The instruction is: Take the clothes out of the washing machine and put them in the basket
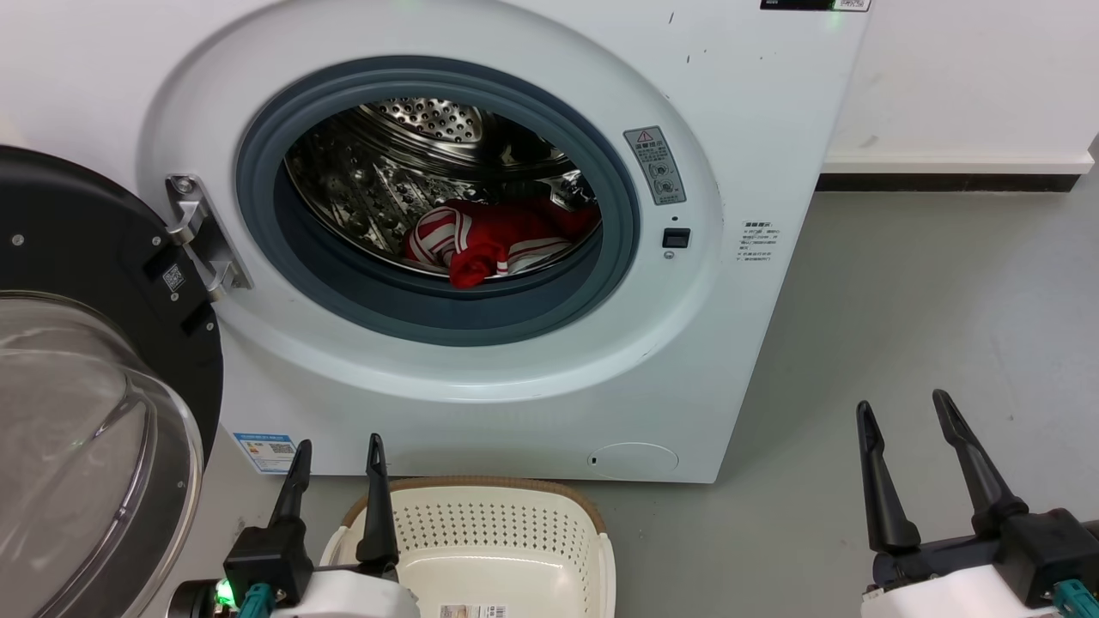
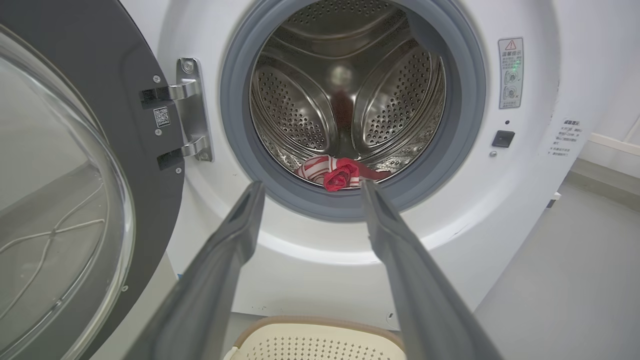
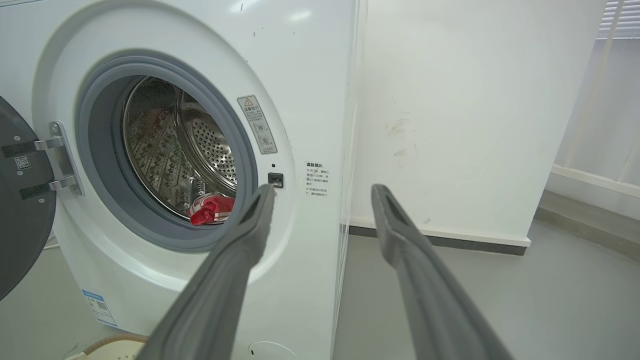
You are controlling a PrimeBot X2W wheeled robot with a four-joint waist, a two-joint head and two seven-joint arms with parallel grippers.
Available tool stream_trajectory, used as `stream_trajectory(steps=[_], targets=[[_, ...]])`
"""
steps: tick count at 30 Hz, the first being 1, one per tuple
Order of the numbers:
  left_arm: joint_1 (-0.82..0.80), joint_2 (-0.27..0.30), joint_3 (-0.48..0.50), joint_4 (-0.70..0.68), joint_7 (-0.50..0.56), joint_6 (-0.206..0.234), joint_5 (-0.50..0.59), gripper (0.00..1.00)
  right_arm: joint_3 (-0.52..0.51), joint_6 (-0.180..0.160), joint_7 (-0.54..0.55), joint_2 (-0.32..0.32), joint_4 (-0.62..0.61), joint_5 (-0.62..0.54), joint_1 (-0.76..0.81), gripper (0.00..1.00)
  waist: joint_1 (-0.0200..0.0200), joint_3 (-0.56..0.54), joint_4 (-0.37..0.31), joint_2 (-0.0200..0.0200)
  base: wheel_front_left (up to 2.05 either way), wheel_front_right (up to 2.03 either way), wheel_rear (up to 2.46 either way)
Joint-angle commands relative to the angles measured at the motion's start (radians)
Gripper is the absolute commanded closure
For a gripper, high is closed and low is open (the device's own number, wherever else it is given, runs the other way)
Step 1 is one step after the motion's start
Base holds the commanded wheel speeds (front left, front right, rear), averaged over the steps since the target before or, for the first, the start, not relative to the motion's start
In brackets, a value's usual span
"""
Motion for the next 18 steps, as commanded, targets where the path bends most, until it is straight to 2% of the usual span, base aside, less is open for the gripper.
stream_trajectory(steps=[1,13,18], targets=[[0.009,0.002,-0.003,-0.001,-0.008,0.007,0.025,0.0,0.0,0.0,-0.009,0.003,-0.013,-0.019,0.007,0.0,0.0,0.0,0.001,0.0,0.0,0.0,0.0],[0.02,0.002,-0.011,-0.009,-0.03,0.02,0.099,0.0,-0.012,0.0,-0.03,0.003,-0.011,-0.076,0.025,0.0,0.0,0.002,0.003,0.0,0.0,0.0,0.0],[0.018,0.002,-0.008,-0.006,-0.029,0.02,0.091,0.0,-0.019,0.0,-0.028,0.003,0.008,-0.044,0.024,0.0,0.0,0.002,0.003,0.0,0.0,0.0,0.0]])
